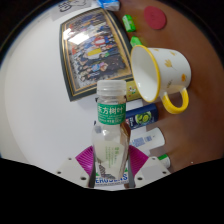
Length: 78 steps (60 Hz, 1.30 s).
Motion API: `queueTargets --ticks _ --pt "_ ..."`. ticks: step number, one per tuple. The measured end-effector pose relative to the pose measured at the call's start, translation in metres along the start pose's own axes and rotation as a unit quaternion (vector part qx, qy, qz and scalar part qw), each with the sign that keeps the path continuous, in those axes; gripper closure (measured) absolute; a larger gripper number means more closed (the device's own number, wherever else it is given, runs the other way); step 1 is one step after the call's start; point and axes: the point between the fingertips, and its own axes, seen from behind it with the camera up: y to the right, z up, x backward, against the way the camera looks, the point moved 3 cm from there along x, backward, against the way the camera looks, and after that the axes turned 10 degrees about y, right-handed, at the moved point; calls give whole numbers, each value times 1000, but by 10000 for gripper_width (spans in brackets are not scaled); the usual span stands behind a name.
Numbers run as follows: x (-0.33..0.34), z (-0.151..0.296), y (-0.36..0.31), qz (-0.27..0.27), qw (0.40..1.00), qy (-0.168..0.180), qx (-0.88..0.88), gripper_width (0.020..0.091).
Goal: Pour water
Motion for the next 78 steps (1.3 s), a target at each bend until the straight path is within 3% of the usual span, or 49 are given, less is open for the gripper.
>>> queueTargets --ticks 22,33,47,59,68,78 --pt "-11 15 11 -18 997 2 -70 650" --pt "-6 22 4 -48 985 -2 163 650" --pt "6 69 -71 -16 853 43 519 652" --pt "19 164 -103 -33 679 104 726 652" --pt "23 238 -70 -82 619 99 775 653" --pt "28 288 -14 -125 588 58 797 652"
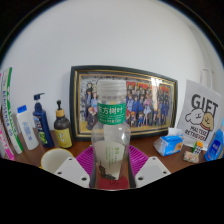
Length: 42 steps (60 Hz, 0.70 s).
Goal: Pour water
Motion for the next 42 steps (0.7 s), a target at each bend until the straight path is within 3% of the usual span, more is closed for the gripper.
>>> queueTargets --ticks 15,22,31,34,38,42 --pt "-2 -65 0 24 999 -45 -4 647" --pt "-1 -63 1 29 999 -28 -4 636" --pt "0 -66 2 32 999 -34 -13 543" --pt "2 -71 3 30 998 -51 -12 444" --pt "8 -74 2 34 997 -70 -13 250" --pt "15 -73 1 32 996 -84 -16 270"
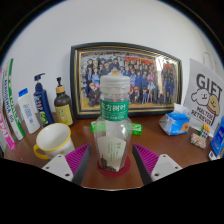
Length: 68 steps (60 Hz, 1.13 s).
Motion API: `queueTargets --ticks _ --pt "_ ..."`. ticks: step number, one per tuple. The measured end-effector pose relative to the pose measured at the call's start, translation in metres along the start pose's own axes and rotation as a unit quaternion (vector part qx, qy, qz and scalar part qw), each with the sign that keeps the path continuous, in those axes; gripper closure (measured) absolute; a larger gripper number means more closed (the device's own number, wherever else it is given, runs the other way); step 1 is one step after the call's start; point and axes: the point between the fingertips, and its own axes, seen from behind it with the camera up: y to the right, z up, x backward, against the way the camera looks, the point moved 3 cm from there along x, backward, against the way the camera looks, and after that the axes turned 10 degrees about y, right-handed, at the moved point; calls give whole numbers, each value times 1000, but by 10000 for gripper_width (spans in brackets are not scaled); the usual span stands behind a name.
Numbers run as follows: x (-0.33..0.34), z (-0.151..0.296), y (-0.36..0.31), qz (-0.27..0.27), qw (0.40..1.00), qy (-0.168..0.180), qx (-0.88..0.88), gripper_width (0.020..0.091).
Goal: Pour water
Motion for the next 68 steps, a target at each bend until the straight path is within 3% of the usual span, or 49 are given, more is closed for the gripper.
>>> queueTargets --ticks 3,17,48,68 --pt "9 2 0 -6 1000 -8 0 241" --pt "76 27 -17 -25 999 -24 22 242" --pt "317 56 -93 -28 998 -42 33 249" --pt "378 57 -88 -34 998 -41 34 248"
